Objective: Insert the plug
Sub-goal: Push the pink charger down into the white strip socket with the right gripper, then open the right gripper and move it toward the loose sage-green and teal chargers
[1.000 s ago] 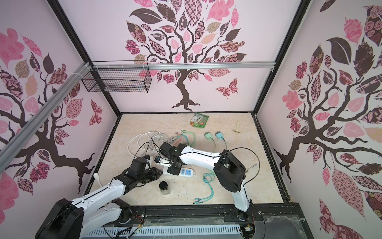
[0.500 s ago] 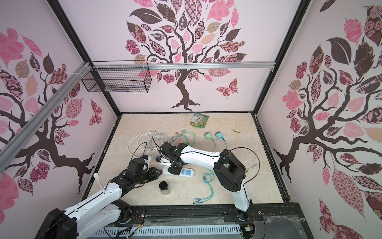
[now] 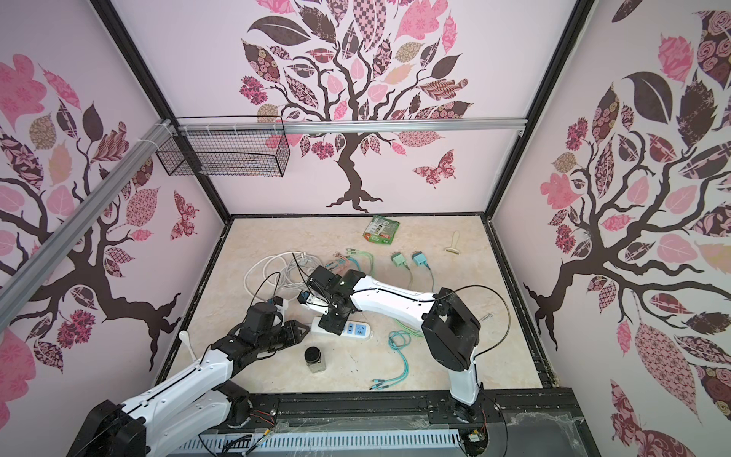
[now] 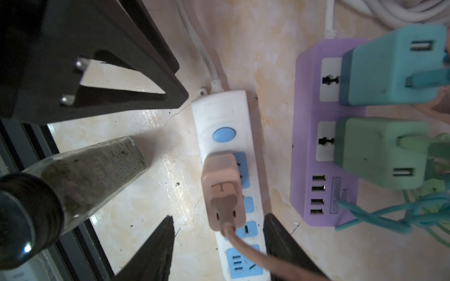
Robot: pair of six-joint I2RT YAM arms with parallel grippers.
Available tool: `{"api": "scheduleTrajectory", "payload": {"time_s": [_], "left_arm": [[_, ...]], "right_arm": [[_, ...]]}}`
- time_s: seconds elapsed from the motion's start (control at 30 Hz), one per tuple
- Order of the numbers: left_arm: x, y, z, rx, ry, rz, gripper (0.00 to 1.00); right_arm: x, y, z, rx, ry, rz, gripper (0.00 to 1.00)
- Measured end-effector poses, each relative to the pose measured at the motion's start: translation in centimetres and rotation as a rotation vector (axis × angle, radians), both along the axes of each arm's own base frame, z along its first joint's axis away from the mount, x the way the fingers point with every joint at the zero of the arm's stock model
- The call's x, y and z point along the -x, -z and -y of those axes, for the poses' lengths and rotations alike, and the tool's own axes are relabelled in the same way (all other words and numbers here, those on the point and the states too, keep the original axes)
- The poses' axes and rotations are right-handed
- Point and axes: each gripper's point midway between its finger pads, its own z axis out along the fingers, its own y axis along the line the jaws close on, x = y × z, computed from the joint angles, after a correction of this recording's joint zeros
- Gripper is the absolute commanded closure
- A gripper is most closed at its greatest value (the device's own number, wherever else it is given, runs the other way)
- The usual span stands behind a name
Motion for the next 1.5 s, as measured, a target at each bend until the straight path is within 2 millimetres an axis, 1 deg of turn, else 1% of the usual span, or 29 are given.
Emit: {"api": "scheduleTrajectory", "payload": {"time_s": [0.2, 0.4, 0.53, 0.67, 0.9, 1.0, 1.17, 1.37, 1.5], "left_arm": [[0.1, -0.2, -0.1, 0.001, -0.003, 0.007, 0.6], [0.3, -0.6, -0.3, 0.002, -0.006, 0.013, 0.58], [0.3, -0.7, -0.4, -0.001, -0.01, 0.017, 0.56], [0.4, -1.0, -0.6, -0.004, -0.012, 0.018, 0.53], [0.2, -2.9, -0.5, 0.012, -0.01, 0.062, 0.5], [0.1, -3.5, -0.5, 0.012, -0.008, 0.078, 0.49], [0.1, -4.1, -0.6, 0.011, -0.004, 0.09, 0.48], [0.2, -4.7, -0.6, 0.015, -0.004, 0.1, 0.47], [0.3, -5.2, -0.6, 0.019, -0.004, 0.109, 0.47]], "right_arm": [[0.5, -0.9, 0.7, -0.012, 0.027, -0.004, 0.29], [1.5, -1.2, 2.9, -0.017, 0.071, -0.024, 0.24], [1.5, -1.9, 4.3, -0.04, 0.111, -0.028, 0.23], [0.3, -3.0, 6.3, -0.097, 0.204, -0.019, 0.23], [-4.0, -4.4, 11.7, -0.182, 0.474, 0.062, 0.22], [-5.2, -4.5, 13.2, -0.195, 0.559, 0.098, 0.22], [-6.9, -3.5, 16.0, -0.178, 0.701, 0.144, 0.22], [-8.7, -1.7, 19.9, -0.139, 0.866, 0.186, 0.22], [-9.9, -1.2, 21.9, -0.145, 0.949, 0.211, 0.22]]}}
